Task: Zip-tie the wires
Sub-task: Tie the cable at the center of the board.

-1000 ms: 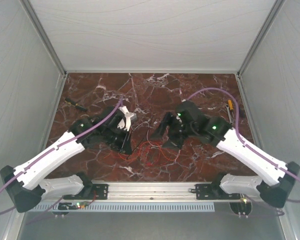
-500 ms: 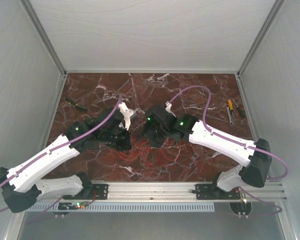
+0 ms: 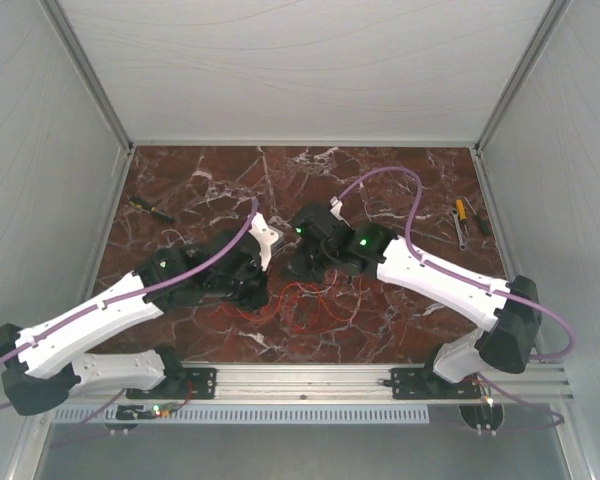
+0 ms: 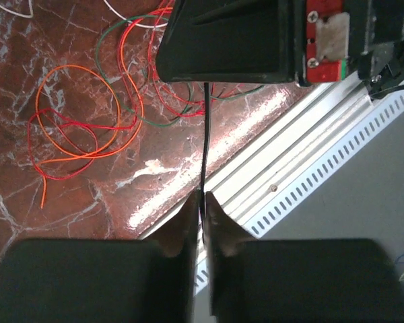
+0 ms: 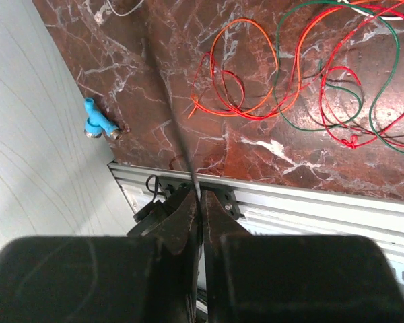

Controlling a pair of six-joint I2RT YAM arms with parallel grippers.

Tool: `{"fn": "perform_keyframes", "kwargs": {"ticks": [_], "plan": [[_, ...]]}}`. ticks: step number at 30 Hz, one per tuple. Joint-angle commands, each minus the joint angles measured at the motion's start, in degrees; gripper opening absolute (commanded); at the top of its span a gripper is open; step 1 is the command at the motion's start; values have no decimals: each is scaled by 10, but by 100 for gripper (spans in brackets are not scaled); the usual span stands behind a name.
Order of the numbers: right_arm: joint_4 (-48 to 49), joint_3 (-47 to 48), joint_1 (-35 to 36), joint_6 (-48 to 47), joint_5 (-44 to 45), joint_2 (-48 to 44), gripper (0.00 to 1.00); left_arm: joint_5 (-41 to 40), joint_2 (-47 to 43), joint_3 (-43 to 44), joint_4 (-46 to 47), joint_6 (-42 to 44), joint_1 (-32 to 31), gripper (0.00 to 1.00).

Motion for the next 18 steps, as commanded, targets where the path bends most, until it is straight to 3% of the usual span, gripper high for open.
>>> {"fn": "perform_keyframes", "kwargs": {"ticks": [1, 2, 3, 4, 12, 15, 18], "plan": [[44, -14, -15, -27, -24, -16, 0, -21, -7, 23, 45, -11, -4, 16], [76, -33, -22, -39, -43, -26, 0, -13, -17, 20, 53, -7, -5, 35], [112, -54, -34, -48, -68, -38, 0, -7, -31, 15, 64, 1, -4, 80], [152, -73, -48, -55, -99, -50, 0, -3, -54, 6, 77, 8, -5, 97], [219, -110, -147, -37, -270, -139, 0, -93, -285, -143, 286, 35, -4, 100], [258, -145, -190, 43, -336, -181, 0, -56, -330, -192, 363, 97, -4, 100], [256, -145, -228, 80, -422, -193, 0, 7, -380, -264, 508, 204, -5, 96]]}}
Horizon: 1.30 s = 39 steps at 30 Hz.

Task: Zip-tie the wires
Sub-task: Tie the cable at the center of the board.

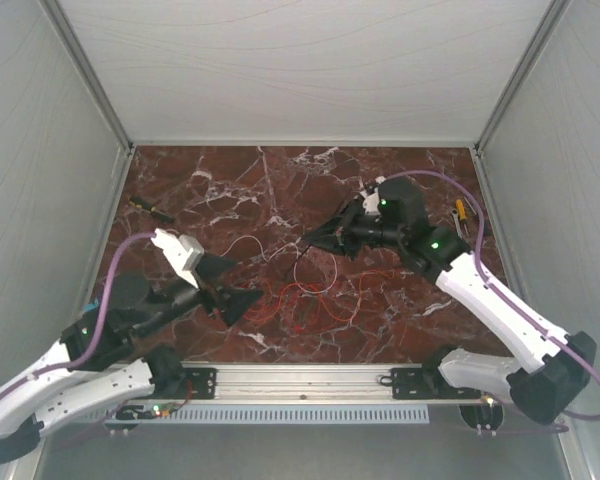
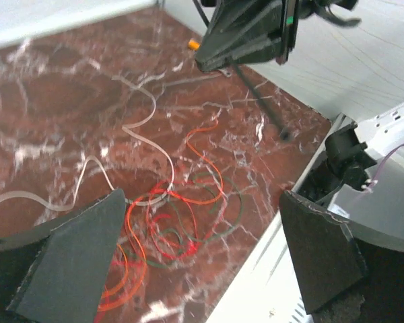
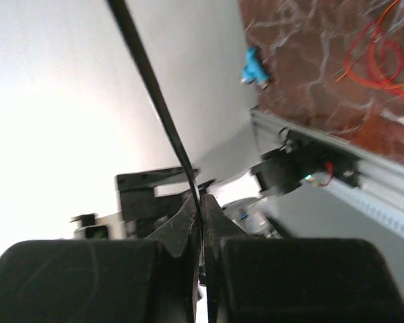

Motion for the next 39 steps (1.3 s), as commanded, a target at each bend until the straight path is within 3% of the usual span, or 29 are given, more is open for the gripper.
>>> {"fn": "perform_keyframes", "kwargs": {"ticks": [1, 4, 7, 12, 15, 39], "plan": [[29, 1, -45, 75, -164, -18, 0, 87, -55, -94, 262, 179, -2, 93], [7, 30, -53, 79, -217, -16, 0, 184, -64, -140, 369, 323, -2, 87], [10, 40, -53, 102, -260, -20, 0, 222, -15, -124, 389, 391, -2, 84], [13, 32, -53, 117, -287, -39, 0, 277, 49, -106, 456, 447, -3, 69], [26, 13, -53, 132, -287, -53, 0, 293, 82, -80, 454, 474, -3, 66], [67, -50, -52, 158, -287, -79, 0, 393, 214, 4, 488, 485, -18, 48]]}}
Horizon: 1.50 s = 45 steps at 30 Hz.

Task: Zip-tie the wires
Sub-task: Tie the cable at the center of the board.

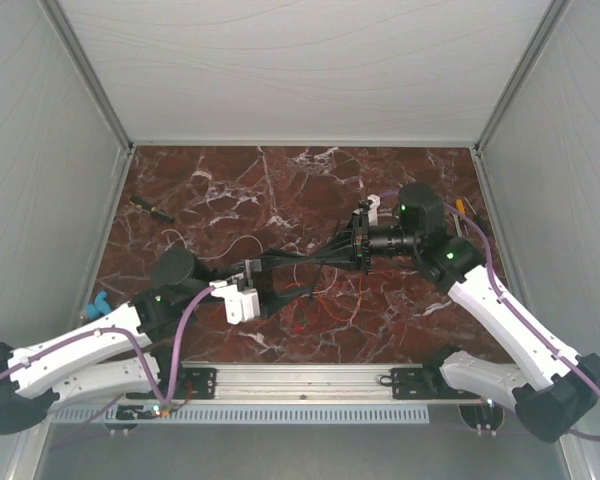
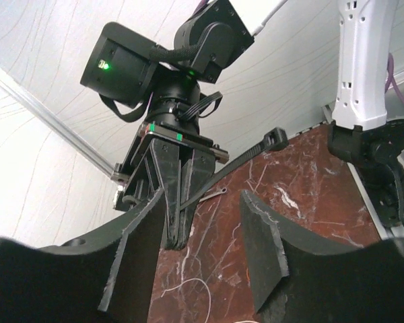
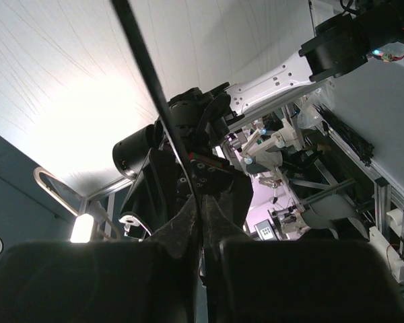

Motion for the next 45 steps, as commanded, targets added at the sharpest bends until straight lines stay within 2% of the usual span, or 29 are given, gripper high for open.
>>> {"fn": "perform_keyframes", "kwargs": {"ticks": [1, 13, 25, 29, 34, 37, 38, 42, 45], "plan": [[37, -12, 0, 11, -17, -8, 0, 37, 5, 36, 53, -4, -6, 47], [57, -21, -1, 12, -18, 1, 0, 52, 4, 44, 44, -38, -7, 24], [71, -38, -4, 11, -14, 3, 0, 59, -3, 50, 34, -59, -7, 16], [76, -43, -4, 9, -12, 5, 0, 64, 0, 59, 10, -72, -7, 0], [73, -38, -4, -15, -8, 12, 0, 67, -10, 48, -22, -87, -7, 0], [17, -24, -5, -74, -14, 23, 41, 38, -33, 23, -36, -92, -7, 0], [-10, -19, -5, -98, -19, 25, 50, 28, -41, 13, -42, -91, -7, 0], [-153, -4, -42, -224, -28, 25, 66, -4, -83, -26, -86, -69, -7, 0], [-232, -21, -106, -292, -43, 10, 69, -17, -117, -56, -107, -77, -7, 0]]}}
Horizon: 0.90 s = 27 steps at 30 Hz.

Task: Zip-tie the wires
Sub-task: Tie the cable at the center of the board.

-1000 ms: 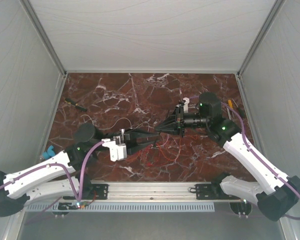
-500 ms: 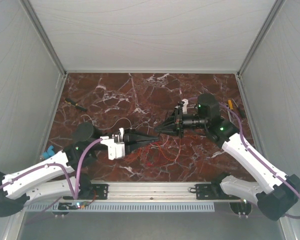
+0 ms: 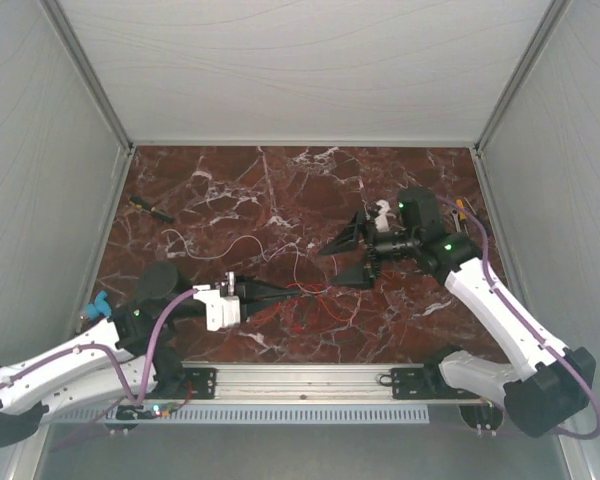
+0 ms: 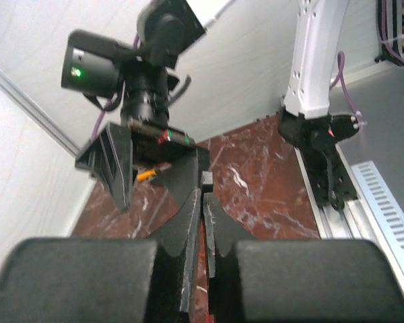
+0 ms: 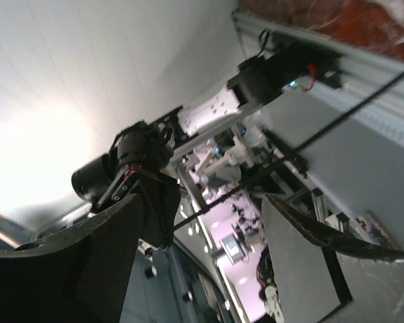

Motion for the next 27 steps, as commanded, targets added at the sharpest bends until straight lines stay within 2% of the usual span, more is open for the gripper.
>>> {"fn": "perform_keyframes", "kwargs": {"ticks": [1, 6, 11, 15, 27], "plan": [[-161, -4, -84, -147, -38, -26, 69, -19, -44, -29, -43, 3, -4, 0], [-239, -52, -212, -236, -83, -55, 71, -4, -94, -71, -68, 3, -4, 0], [-310, -47, -277, -331, -84, -33, 71, 21, -94, -93, -91, 4, -7, 0], [-363, -12, -296, -388, -58, -13, 71, 21, -86, -100, -103, -2, -25, 0], [-366, -46, -311, -391, -53, -34, 71, 33, -99, -122, -184, -17, -51, 0]]}}
